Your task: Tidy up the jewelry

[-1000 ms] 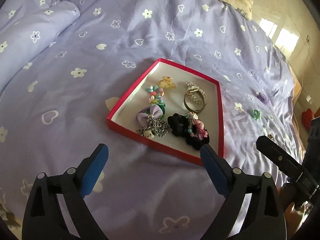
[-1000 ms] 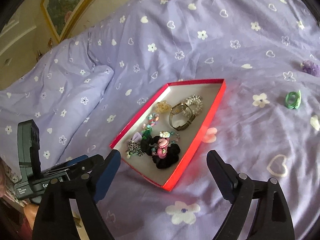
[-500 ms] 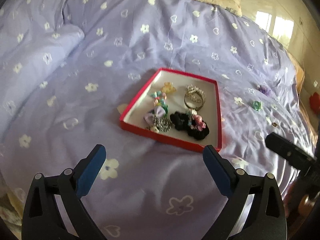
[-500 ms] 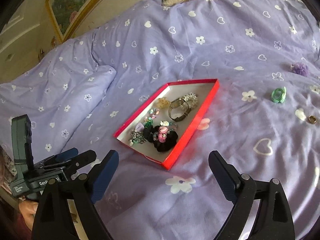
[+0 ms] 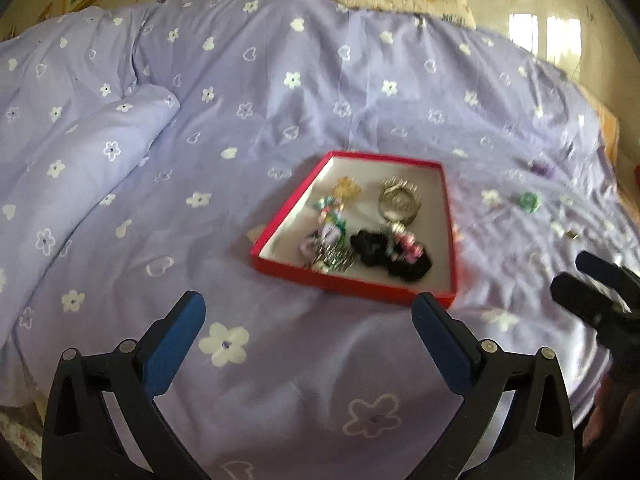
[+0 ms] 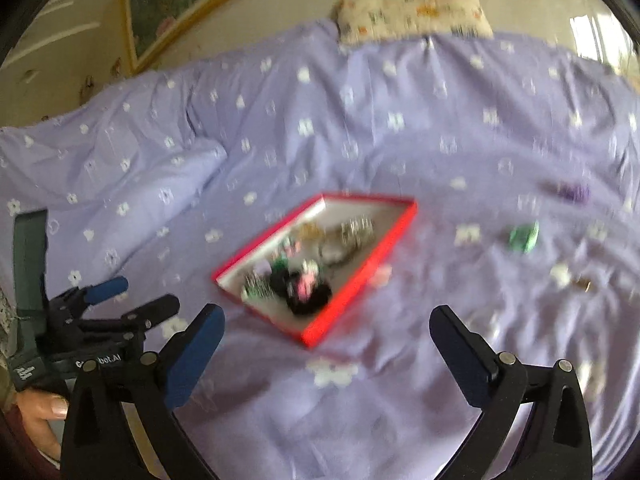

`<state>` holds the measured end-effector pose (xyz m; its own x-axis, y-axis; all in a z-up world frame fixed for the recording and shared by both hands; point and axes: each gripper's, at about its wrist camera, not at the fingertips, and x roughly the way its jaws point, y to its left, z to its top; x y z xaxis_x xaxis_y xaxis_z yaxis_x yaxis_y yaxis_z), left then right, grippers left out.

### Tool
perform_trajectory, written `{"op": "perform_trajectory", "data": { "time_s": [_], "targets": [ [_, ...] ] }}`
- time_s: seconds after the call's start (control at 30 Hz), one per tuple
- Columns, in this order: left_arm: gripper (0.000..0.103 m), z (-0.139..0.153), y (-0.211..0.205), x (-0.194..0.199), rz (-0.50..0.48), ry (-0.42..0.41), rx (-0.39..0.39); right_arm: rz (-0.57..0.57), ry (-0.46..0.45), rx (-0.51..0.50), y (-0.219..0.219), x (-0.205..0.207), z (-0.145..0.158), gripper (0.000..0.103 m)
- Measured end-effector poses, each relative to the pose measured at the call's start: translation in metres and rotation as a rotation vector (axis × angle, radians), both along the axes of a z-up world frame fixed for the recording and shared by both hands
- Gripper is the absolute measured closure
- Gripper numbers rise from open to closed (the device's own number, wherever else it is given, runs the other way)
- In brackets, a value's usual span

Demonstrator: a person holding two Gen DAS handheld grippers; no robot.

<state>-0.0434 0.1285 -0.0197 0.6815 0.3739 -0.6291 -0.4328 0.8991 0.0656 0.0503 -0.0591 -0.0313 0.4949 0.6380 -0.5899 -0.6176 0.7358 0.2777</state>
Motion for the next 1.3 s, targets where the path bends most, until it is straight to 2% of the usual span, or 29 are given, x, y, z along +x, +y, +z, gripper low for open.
{"op": "perform_trajectory", "data": {
  "time_s": [0.2, 0.5, 0.7, 1.3],
  "targets": [
    [0.0, -0.017, -0.004, -0.003, 0.023, 0.013, 0.015, 0.01, 0.049, -0.037, 0.006, -0.003, -0.028, 0.0],
    [0.0, -0.005, -0.005, -0.014, 0.021, -0.032, 0.005, 0.004, 0.021, -0.012, 0.002, -0.01, -0.024, 0.0],
    [0.0, 0.002, -0.012, -0.02, 0.009, -0.049, 0.025, -0.011, 0.017, -0.002, -0.002, -0.011, -0.017, 0.0],
    [0.0, 0.002, -0.014, -0.019, 0.0, -0.042, 0.018, -0.01, 0.028, -0.003, -0.004, -0.012, -0.018, 0.0]
  ]
}}
